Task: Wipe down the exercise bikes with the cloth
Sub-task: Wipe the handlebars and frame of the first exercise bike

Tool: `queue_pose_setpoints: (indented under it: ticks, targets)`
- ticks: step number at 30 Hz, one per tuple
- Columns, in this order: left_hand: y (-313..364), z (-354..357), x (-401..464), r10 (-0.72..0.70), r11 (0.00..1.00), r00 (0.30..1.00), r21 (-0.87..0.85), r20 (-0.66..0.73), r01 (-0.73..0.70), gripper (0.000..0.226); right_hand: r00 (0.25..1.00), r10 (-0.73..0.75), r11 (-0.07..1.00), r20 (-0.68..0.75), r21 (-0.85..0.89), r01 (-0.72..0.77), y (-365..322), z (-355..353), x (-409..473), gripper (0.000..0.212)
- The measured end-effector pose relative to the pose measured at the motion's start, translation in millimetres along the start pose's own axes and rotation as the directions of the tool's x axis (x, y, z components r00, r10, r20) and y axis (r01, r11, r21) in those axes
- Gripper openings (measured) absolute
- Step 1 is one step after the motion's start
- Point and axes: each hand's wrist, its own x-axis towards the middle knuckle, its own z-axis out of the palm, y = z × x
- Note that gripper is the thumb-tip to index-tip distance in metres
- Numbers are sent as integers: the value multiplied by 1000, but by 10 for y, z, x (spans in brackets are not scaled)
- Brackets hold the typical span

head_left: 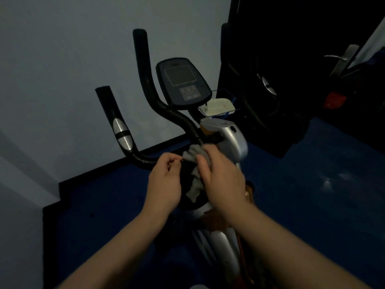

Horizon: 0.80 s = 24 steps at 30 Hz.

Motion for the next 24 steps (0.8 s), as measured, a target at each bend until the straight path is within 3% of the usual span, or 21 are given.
queue_pose_setpoints:
  ticks: [2, 5, 7, 8, 11, 13, 18, 22, 24]
  targets:
    - [9, 2, 0, 9, 1000, 1000, 7, -12, -9, 22, 999, -34, 999, 28, -35, 35, -44, 21, 219, 26]
    - [-23, 6, -35, -22, 1000, 999, 8, -24, 23, 21, 992, 108, 983, -64, 156, -97, -42, 115, -96, 27]
    - [-38, -4, -31, -38, 999, 999, 20, -8, 38, 21, 983, 180, 954, -44, 250, -164, -14, 68, -361, 37]
    - [-43, -7, -24, -29, 999, 1000, 24, -7, 29, 21, 985, 171, 961, -18, 225, -163, -2, 35, -361, 40]
    - [-10, -7, -5, 1, 999, 1000, 38, -11, 0, 21, 995, 27, 982, 100, -190, -8, -2, 9, 85, 36]
    - [8, -6, -17, 10, 999, 1000, 37, -21, -9, 22, 985, 17, 966, 170, -255, 28, -68, -27, 272, 36]
    - [-4, -11, -48, -9, 999, 1000, 53, -15, 10, 23, 994, 111, 984, 12, 139, -111, -24, -43, -281, 46]
    - [6, -25, -63, 5, 990, 1000, 143, -5, -4, 24, 991, 36, 996, 126, 79, -46, 155, -179, -152, 42]
    - [2, -36, -67, 32, 986, 999, 166, -4, -31, 23, 998, -7, 996, 66, 87, 1, 197, -307, 98, 43]
